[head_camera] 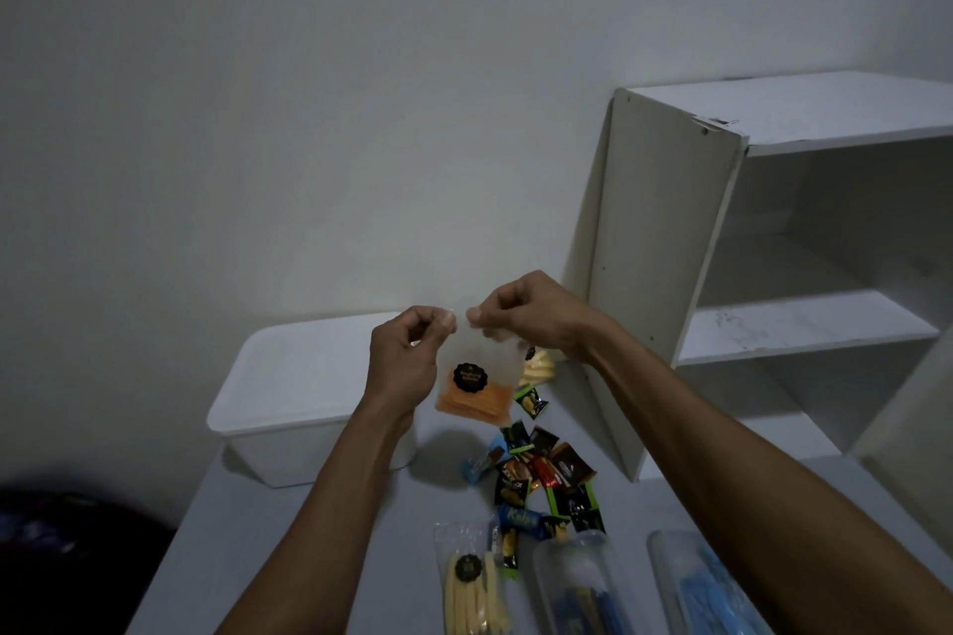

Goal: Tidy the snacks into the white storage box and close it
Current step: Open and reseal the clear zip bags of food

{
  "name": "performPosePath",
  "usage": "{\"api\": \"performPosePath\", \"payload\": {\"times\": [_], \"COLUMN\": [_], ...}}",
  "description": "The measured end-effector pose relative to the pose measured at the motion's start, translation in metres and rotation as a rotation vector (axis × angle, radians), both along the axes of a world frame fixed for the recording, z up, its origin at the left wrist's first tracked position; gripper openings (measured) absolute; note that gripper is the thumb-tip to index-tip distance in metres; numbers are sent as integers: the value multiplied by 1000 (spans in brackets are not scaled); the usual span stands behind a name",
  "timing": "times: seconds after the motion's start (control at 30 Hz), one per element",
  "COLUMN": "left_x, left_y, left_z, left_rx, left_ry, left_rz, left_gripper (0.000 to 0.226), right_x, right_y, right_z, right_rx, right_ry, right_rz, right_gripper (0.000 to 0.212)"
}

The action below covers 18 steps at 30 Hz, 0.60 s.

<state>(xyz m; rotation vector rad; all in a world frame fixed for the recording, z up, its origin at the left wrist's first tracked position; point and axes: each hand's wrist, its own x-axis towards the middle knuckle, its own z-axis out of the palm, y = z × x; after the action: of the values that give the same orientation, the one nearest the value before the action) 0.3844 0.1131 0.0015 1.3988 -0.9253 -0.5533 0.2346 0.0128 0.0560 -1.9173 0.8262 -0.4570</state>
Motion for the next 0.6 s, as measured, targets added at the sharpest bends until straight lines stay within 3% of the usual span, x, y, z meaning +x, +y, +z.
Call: {"api": "performPosePath", "payload": {"times": [0.13,0.27,0.43,0.6], "left_x": [-1,-7,-8,-2], "left_y": [-3,-5,-5,-4], "left_z": [-3,-2,2,4], "left_rx": [28,117,223,237], "left_ry": [-30,2,95,117], "left_rz": [104,298,297,291], "left_gripper": [9,30,21,29], "right_x": [6,15,26,26], "right_y": [-2,3,11,13], "right_z": [-2,-17,-31,-36], "right_rx": [-39,-21,4,55], "right_ry": [9,-61,-72,-6], "right_rz": [6,-66,-99,-55], "right_gripper": [24,24,23,24]}}
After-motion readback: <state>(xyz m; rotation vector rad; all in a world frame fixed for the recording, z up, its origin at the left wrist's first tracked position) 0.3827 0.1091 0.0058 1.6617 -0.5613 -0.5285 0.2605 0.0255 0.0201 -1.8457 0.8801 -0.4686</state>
